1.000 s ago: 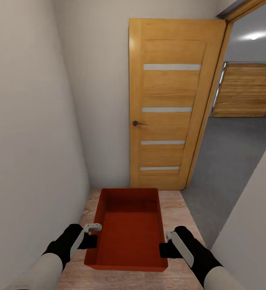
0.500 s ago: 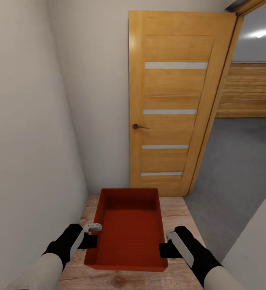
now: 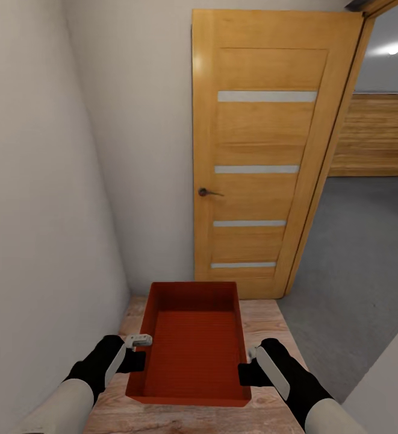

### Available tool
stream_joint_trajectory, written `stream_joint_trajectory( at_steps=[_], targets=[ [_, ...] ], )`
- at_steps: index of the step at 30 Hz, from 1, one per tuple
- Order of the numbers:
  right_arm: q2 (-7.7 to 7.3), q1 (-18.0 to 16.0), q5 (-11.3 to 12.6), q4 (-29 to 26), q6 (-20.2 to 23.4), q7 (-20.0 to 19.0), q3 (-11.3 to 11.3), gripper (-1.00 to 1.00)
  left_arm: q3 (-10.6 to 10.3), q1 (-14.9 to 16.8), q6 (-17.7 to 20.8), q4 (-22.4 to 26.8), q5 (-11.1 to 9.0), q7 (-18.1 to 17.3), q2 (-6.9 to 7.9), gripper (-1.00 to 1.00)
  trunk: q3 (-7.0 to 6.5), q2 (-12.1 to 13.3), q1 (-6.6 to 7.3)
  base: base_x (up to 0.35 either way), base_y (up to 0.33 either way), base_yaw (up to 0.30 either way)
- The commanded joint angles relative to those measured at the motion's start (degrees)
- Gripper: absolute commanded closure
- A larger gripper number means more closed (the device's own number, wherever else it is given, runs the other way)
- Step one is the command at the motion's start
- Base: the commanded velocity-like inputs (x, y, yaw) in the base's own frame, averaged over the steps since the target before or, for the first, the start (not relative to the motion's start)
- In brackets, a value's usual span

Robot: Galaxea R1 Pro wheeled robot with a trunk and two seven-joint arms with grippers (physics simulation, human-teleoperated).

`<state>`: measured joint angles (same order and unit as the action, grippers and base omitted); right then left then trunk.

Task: Move the two storage containers from the living room to the garage. In the garage, place one container on the floor and stack the other container on top of it (either order is fine).

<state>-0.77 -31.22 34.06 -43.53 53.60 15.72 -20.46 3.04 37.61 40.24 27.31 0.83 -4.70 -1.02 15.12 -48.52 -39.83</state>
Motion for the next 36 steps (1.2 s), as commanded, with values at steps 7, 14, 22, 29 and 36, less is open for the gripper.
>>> stream_joint_trajectory(
  at_steps=[7,14,22,29,36],
  targets=[
    [0.06,-0.07,0.66,-0.15,-0.07,0.19,-0.20,1.00,0.63,0.02,0.28,-0.06,1.02,-0.67,-0.12,1.00,0.04,-0.06,-0.01,0.002,0.000,-0.095],
    [0.07,-0.07,0.61,-0.15,-0.07,0.19,-0.20,1.00,0.58,0.03,0.28,-0.06,1.02,-0.67,-0.12,1.00,-0.12,-0.06,-0.01,0.000,0.000,-0.259],
    [0.07,-0.07,0.64,-0.15,-0.07,0.20,-0.20,1.00,0.61,0.01,0.28,-0.06,1.02,-0.67,-0.12,1.00,-0.31,-0.06,-0.01,0.000,0.000,-0.258],
    [0.07,-0.07,0.64,-0.15,-0.07,0.19,-0.20,1.00,0.64,0.03,0.28,-0.06,1.02,-0.67,-0.12,1.00,-0.35,-0.06,-0.01,0.012,0.010,-0.058],
    [0.07,-0.07,0.64,-0.15,-0.07,0.20,-0.20,1.00,0.62,0.01,0.28,-0.06,1.02,-0.67,-0.12,1.00,-0.35,-0.06,-0.01,0.192,0.168,-0.003]
  ],
)
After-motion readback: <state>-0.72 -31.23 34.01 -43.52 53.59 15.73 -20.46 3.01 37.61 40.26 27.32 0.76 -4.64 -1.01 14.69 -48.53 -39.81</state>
